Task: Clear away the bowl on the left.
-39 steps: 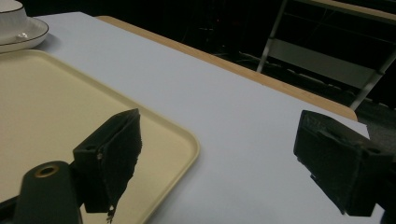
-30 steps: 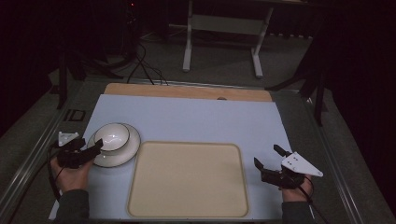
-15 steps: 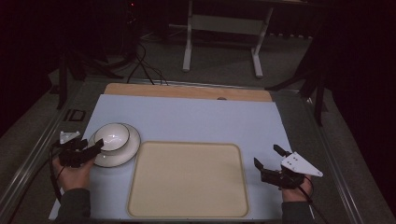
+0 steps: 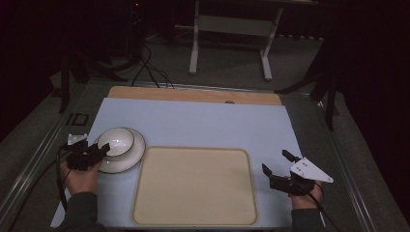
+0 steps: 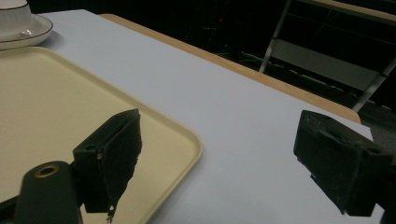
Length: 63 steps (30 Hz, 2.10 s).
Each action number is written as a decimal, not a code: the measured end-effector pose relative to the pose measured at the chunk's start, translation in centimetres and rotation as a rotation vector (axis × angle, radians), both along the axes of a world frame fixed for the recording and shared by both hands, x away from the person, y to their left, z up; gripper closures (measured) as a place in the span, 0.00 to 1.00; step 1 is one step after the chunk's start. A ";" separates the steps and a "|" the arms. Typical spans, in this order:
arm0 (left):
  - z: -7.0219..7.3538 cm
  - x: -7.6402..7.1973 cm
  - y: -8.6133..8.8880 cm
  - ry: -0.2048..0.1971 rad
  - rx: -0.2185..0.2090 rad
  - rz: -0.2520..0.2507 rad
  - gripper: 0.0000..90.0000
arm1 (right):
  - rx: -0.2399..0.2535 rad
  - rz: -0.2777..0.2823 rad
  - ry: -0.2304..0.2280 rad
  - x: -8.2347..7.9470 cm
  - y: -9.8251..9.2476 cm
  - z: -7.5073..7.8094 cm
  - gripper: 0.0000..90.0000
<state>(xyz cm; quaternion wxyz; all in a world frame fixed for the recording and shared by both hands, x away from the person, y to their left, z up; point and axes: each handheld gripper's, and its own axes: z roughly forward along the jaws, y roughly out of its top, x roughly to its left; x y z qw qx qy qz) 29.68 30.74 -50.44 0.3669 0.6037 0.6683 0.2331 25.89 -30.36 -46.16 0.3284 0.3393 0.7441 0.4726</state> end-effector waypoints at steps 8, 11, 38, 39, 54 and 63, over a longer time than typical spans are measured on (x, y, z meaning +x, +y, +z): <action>-0.5 0.6 0.1 0.055 -0.048 0.010 0.69 | -0.001 0.002 0.002 0.0 0.0 0.0 0.16; -0.6 0.7 0.2 0.071 -0.061 0.010 0.74 | -0.001 0.004 0.003 0.0 0.0 0.0 0.16; -1.5 0.1 1.6 0.095 -0.300 0.047 0.89 | 0.007 -0.001 -0.003 -0.1 -0.2 0.1 0.16; -1.5 0.1 1.6 0.095 -0.301 0.047 0.89 | 0.007 -0.001 -0.003 -0.1 -0.2 0.1 0.16; -1.1 -0.3 1.7 0.061 -0.312 0.042 0.89 | 0.014 -0.007 -0.005 -0.2 -0.3 0.2 0.16; -0.4 -0.6 1.7 0.027 -0.332 0.033 0.89 | 0.016 -0.009 -0.006 -0.2 -0.3 0.2 0.16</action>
